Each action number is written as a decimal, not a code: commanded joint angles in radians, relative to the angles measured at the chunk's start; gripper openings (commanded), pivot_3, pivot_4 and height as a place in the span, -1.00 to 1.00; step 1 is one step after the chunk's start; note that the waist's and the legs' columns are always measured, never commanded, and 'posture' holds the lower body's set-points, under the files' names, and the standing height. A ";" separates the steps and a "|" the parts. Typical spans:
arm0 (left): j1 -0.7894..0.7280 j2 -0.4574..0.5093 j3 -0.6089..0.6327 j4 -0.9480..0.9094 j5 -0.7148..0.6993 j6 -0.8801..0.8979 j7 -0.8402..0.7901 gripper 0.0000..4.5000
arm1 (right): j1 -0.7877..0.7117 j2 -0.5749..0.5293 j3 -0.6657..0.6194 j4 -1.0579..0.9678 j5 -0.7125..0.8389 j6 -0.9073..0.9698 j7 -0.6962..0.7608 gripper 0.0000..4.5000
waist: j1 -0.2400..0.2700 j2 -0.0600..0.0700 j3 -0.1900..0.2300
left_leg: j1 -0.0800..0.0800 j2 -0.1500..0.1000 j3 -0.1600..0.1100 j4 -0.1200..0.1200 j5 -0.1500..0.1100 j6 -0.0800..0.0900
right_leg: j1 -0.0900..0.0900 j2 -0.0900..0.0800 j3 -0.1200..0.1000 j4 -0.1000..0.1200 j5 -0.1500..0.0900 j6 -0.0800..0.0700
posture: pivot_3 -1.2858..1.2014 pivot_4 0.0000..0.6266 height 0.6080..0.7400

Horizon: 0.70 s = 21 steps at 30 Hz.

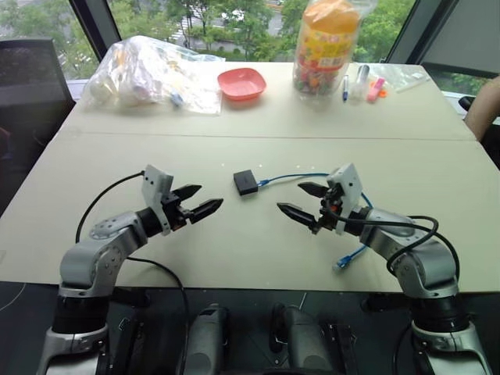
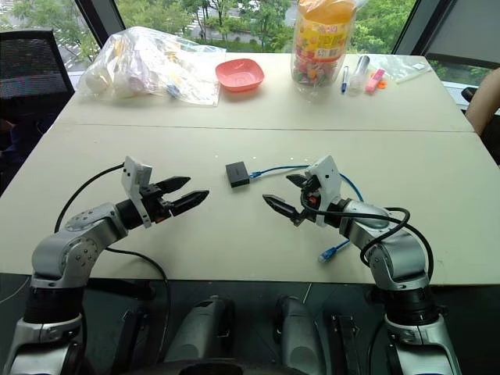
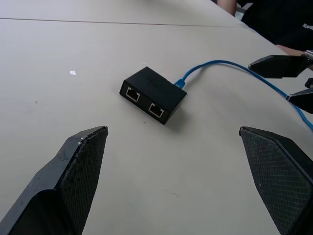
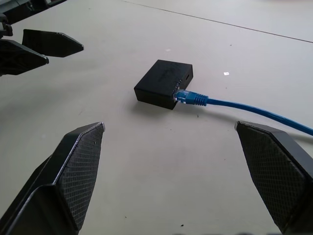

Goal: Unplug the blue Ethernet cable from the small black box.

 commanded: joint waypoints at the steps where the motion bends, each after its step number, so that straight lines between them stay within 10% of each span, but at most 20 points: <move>1: -0.028 0.016 -0.003 -0.008 0.011 -0.024 -0.012 0.99 | -0.006 -0.008 -0.006 -0.018 -0.004 -0.022 0.004 1.00 | 0.000 0.000 0.000 | 0.000 0.000 0.000 0.000 0.000 0.000 | 0.000 0.000 0.000 0.000 0.000 0.000 | 0.03 -0.52 1.00; 14: -0.087 0.029 -0.020 0.054 0.041 -0.049 -0.034 0.99 | -0.019 -0.011 0.002 0.012 -0.044 -0.068 -0.001 1.00 | -0.001 0.000 0.000 | 0.000 0.000 0.001 0.000 0.000 0.000 | 0.000 0.000 0.001 0.000 0.000 0.000 | 0.03 -0.52 1.00; 21: -0.203 0.175 -0.067 0.200 0.077 -0.082 -0.246 0.99 | -0.306 -0.021 0.136 0.447 -0.224 -0.312 0.156 1.00 | -0.008 0.000 0.000 | 0.000 0.001 0.004 0.001 0.000 0.000 | -0.002 0.001 0.002 0.000 0.001 -0.002 | 0.03 -0.52 1.00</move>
